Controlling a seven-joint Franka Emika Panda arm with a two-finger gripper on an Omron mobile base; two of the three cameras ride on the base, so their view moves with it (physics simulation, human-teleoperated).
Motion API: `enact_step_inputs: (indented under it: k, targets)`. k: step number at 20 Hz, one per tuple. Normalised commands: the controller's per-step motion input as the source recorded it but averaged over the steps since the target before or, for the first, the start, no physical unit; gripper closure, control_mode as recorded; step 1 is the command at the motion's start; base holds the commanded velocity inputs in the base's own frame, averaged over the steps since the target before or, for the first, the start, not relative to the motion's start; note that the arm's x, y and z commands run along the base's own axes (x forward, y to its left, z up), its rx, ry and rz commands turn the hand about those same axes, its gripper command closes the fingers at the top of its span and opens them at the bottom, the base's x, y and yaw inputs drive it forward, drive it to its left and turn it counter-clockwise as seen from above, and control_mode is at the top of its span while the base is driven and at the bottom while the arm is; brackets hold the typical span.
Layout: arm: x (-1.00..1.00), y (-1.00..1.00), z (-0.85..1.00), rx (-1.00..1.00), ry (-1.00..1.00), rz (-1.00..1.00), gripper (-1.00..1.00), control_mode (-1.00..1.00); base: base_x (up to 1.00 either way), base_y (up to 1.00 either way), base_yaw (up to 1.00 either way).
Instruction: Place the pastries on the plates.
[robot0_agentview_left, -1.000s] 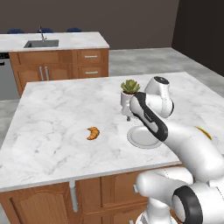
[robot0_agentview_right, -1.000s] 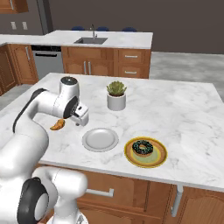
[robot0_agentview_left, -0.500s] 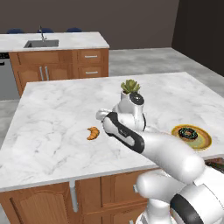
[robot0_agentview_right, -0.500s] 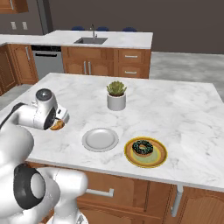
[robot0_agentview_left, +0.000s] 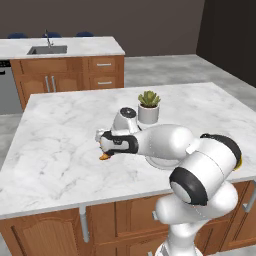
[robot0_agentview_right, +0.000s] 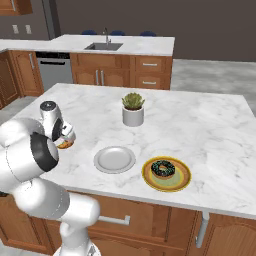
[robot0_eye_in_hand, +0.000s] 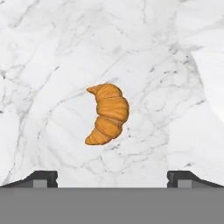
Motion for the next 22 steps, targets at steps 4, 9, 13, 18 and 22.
enact_step_inputs:
  k: [4,9,13,18,22]
  targets:
    - [0.01,0.00,-0.01,0.00,0.10,-0.02,-1.00,-1.00,0.00,0.00,0.00]
    - [0.04,0.00,-0.25,-0.03,0.01,0.00,-1.00,-1.00,0.00,0.00,0.00]
    - [0.12,0.00,-0.47,-0.03,0.00,0.02,-1.00,-1.00,0.00,0.00,0.00]
    - [0.18,0.00,-0.58,-0.07,0.00,0.05,-1.00,-1.00,0.00,0.00,0.00]
    - [0.20,0.00,-0.54,-0.03,0.00,0.08,-1.00,-1.00,0.00,0.00,0.00]
